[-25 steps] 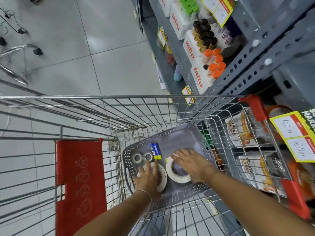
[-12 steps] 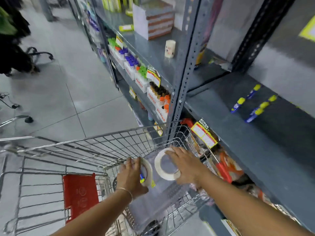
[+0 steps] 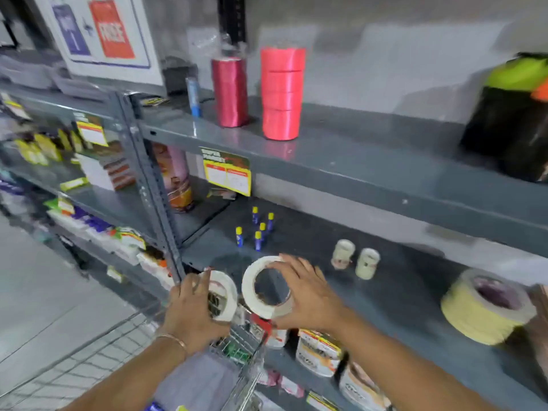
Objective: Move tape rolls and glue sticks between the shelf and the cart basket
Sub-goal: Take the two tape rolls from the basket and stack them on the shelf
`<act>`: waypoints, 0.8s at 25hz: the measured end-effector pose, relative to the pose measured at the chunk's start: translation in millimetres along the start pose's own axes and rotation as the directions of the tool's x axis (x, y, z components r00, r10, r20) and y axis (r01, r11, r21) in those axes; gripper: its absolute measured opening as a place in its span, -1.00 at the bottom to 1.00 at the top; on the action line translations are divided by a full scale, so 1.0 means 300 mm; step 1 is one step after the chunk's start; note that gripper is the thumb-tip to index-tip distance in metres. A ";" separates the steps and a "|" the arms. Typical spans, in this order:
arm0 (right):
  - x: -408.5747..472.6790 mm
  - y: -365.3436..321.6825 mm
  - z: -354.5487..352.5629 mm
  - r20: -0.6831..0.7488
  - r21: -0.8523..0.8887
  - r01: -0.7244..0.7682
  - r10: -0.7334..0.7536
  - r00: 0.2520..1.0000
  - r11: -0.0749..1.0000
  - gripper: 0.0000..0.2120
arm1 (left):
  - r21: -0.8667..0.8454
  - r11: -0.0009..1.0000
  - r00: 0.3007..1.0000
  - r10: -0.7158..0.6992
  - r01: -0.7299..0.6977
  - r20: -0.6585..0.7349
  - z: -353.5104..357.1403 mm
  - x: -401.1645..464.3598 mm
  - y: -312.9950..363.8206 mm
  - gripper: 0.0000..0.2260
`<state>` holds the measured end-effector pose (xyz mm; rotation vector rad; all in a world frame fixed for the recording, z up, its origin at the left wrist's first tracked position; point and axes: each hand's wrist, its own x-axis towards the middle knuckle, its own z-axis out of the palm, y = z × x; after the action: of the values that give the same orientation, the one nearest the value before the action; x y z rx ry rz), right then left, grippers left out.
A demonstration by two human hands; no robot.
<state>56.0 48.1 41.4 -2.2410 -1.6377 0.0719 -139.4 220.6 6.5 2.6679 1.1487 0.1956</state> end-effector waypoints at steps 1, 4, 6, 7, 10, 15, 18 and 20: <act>-0.061 0.046 -0.061 -0.036 0.021 -0.057 0.058 0.998 0.998 -0.01 | -0.005 0.998 0.998 0.057 -0.057 -0.013 -0.013 0.028 0.093 0.10; -0.228 0.162 -0.209 -0.142 0.043 -0.207 0.211 0.967 0.977 -0.05 | -0.028 0.979 0.977 0.201 -0.203 -0.065 -0.012 0.089 0.354 0.06; -0.361 0.259 -0.302 -0.217 0.026 -0.360 0.357 0.909 0.933 -0.07 | -0.041 0.949 0.949 0.311 -0.313 -0.053 0.007 0.105 0.565 -0.02; -0.416 0.313 -0.330 -0.242 0.023 -0.433 0.425 0.872 0.901 -0.07 | -0.053 0.934 0.935 0.350 -0.352 -0.048 0.021 0.105 0.657 -0.07; -0.584 0.483 -0.416 -0.376 0.080 -0.580 0.564 0.735 0.810 -0.06 | -0.121 0.871 0.878 0.478 -0.476 -0.013 0.059 0.073 0.935 -0.10; -0.740 0.734 -0.504 -0.385 0.293 -0.696 0.748 0.541 0.655 -0.15 | -0.174 0.796 0.807 0.591 -0.580 0.010 0.120 0.006 1.204 0.05; -0.765 0.836 -0.495 -0.349 0.375 -0.713 0.803 0.483 0.592 -0.08 | -0.209 0.787 0.803 0.596 -0.581 0.013 0.134 -0.014 1.263 0.06; -0.763 0.872 -0.489 -0.304 0.409 -0.717 0.826 0.475 0.564 -0.05 | -0.247 0.788 0.808 0.588 -0.563 0.032 0.136 -0.013 1.274 0.06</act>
<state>256.7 -271.1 56.0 -2.3690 -0.2253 -0.0515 133.3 -43.3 66.9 2.6916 0.2185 0.2601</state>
